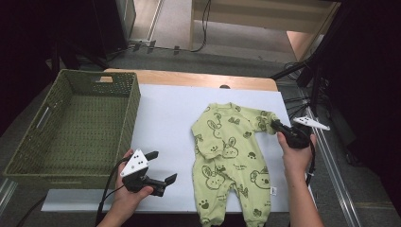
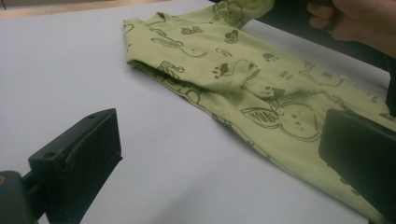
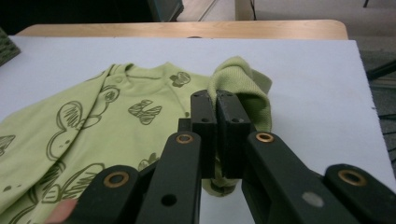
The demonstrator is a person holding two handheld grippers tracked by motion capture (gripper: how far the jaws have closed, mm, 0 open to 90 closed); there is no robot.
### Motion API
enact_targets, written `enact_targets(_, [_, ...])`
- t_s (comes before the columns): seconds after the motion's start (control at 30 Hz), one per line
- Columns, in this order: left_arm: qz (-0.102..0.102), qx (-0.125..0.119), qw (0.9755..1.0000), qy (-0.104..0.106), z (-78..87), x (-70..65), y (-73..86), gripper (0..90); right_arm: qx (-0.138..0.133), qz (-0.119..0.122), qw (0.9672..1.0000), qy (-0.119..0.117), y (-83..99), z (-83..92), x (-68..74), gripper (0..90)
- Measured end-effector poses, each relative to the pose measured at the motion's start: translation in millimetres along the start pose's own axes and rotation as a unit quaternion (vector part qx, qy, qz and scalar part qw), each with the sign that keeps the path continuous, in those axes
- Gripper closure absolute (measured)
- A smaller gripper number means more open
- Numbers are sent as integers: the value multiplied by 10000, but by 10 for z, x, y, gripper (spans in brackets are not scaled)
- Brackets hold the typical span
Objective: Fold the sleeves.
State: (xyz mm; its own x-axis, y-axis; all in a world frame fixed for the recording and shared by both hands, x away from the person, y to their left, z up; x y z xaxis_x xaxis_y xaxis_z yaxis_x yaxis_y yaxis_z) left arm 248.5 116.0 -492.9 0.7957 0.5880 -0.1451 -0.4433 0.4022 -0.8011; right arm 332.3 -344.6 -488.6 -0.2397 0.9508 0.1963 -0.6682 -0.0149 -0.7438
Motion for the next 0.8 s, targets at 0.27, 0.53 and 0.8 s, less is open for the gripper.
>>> enact_targets(0.27, [19, 2, 10000, 1, -3, 4, 2, 0, 13, 438, 9989, -170, 26, 16, 256, 849])
enact_targets(0.53, [-6, 26, 10000, 3, -14, -2, 5, 0, -24, 767, 9965, -336, 132, 21, 488, 848])
enact_targets(0.8, [-10, 30, 10000, 6, -14, -4, 6, 0, 158, 1256, 9909, -448, 354, -82, 720, 847])
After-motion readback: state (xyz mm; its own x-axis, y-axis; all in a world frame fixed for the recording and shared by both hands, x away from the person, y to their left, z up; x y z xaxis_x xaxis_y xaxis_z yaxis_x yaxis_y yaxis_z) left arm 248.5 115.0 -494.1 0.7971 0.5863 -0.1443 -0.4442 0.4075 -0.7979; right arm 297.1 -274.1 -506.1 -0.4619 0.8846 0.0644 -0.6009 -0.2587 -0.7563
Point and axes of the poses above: each handheld gripper's, and its own axes: z roughly backward along the jaws, y roughly out of its underside, x roughly to its left, the point moved 3 cm from there along -z, roughly forward along the jaws, and after that the axes turned 11 degrees about x, right-handed, at the moved point
